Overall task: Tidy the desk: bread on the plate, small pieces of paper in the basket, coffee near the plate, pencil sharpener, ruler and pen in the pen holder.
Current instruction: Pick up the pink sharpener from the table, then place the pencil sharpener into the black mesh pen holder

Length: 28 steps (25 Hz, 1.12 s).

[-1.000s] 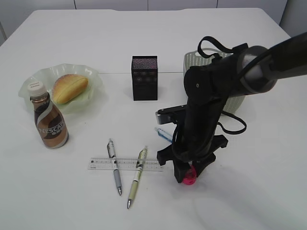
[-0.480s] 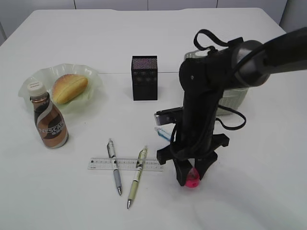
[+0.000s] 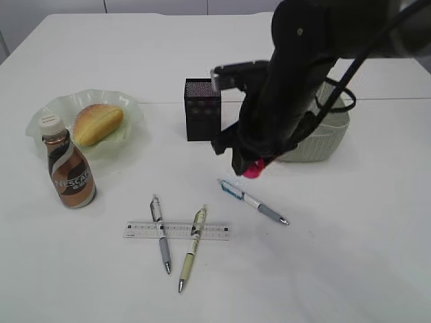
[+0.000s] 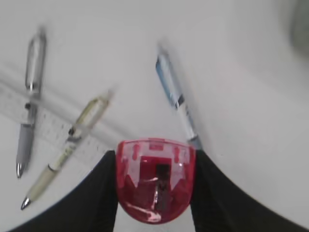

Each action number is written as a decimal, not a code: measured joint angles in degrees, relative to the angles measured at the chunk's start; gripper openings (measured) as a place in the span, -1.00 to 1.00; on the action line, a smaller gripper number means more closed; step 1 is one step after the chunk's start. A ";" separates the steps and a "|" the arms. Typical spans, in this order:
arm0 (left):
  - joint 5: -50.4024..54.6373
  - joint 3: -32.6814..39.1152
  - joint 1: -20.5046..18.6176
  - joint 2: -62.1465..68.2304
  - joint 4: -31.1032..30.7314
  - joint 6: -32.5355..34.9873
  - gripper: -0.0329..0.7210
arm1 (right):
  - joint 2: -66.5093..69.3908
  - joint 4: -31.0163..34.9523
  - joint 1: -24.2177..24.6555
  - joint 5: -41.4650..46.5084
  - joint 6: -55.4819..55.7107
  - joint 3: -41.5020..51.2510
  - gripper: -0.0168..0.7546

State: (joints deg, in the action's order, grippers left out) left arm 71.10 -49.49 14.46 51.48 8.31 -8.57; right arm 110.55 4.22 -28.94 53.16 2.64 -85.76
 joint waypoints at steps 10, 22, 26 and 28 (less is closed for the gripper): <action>0.00 0.00 0.00 0.00 0.00 0.00 0.27 | -7.39 -8.56 0.00 -29.94 -0.36 9.64 -0.17; 0.00 0.00 0.00 0.00 0.00 0.00 0.26 | 2.68 -11.42 2.49 -64.22 -0.59 8.41 -0.18; 0.00 0.00 0.00 0.00 -0.08 0.00 0.26 | 7.30 -11.98 3.65 -66.53 -0.74 3.27 -0.18; 0.00 0.00 0.00 0.00 -0.08 0.00 0.26 | 9.67 -12.36 4.03 -66.52 -0.74 0.39 -0.18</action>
State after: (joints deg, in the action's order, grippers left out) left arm 71.10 -49.49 14.46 51.48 8.23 -8.57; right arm 120.22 -8.14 -24.91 -13.36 1.91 -85.36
